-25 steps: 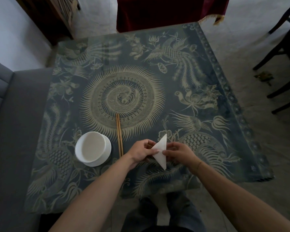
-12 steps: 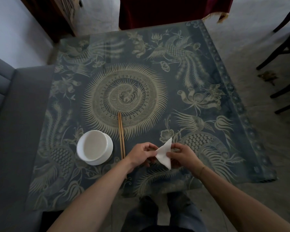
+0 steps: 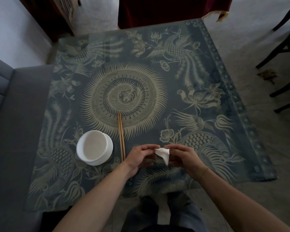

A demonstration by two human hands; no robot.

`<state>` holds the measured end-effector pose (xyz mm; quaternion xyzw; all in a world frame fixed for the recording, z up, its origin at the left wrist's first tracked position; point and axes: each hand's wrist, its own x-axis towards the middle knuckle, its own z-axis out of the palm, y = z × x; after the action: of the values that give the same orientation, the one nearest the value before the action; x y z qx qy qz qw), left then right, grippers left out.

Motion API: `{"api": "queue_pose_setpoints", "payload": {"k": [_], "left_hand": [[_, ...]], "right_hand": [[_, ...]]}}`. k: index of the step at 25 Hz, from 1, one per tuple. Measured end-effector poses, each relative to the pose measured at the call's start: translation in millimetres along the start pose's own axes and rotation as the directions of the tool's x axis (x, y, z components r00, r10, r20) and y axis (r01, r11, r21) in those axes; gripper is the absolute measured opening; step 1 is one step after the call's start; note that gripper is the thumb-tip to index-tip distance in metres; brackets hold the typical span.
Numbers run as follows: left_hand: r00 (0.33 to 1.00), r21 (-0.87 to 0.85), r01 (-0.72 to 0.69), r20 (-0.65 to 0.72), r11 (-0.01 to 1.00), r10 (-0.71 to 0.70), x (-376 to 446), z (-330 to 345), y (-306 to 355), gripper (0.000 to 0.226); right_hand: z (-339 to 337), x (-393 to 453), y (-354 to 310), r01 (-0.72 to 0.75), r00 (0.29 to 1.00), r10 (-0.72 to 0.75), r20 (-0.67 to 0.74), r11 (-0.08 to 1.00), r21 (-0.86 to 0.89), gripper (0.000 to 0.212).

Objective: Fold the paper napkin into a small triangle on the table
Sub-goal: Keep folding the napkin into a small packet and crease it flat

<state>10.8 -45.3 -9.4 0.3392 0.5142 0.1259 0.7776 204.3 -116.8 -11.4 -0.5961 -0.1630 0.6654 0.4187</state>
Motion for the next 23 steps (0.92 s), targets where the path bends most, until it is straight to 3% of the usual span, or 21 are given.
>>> {"api": "queue_pose_setpoints", "payload": {"k": [5, 8, 11, 15, 19, 23], "left_hand": [[0.999, 0.023, -0.003, -0.035, 1.0, 0.004, 3, 5, 5, 0.02], [0.993, 0.006, -0.061, -0.1, 0.998, 0.062, 6, 13, 5, 0.004], [0.965, 0.113, -0.175, -0.177, 0.978, 0.193, 10, 18, 2, 0.019], [0.92, 0.252, -0.25, -0.239, 0.935, 0.311, 11, 20, 1, 0.027], [0.925, 0.24, -0.255, -0.222, 0.937, 0.309, 9, 22, 0, 0.046], [0.941, 0.389, -0.205, -0.174, 0.898, 0.29, 7, 16, -2, 0.018]], "right_hand": [[4, 2, -2, -0.031, 0.999, 0.031, -0.009, 0.999, 0.023, 0.012], [8, 1, -2, 0.041, 0.999, -0.041, -0.001, 0.998, -0.04, 0.029], [11, 1, -4, 0.059, 0.998, -0.059, 0.002, 0.997, -0.04, 0.043], [10, 1, -4, 0.016, 1.0, -0.015, 0.009, 0.985, -0.171, 0.026], [9, 1, -1, 0.007, 1.0, -0.008, -0.003, 0.973, -0.231, 0.014], [6, 4, 0, 0.036, 0.997, -0.059, -0.041, 0.908, -0.418, 0.019]]}}
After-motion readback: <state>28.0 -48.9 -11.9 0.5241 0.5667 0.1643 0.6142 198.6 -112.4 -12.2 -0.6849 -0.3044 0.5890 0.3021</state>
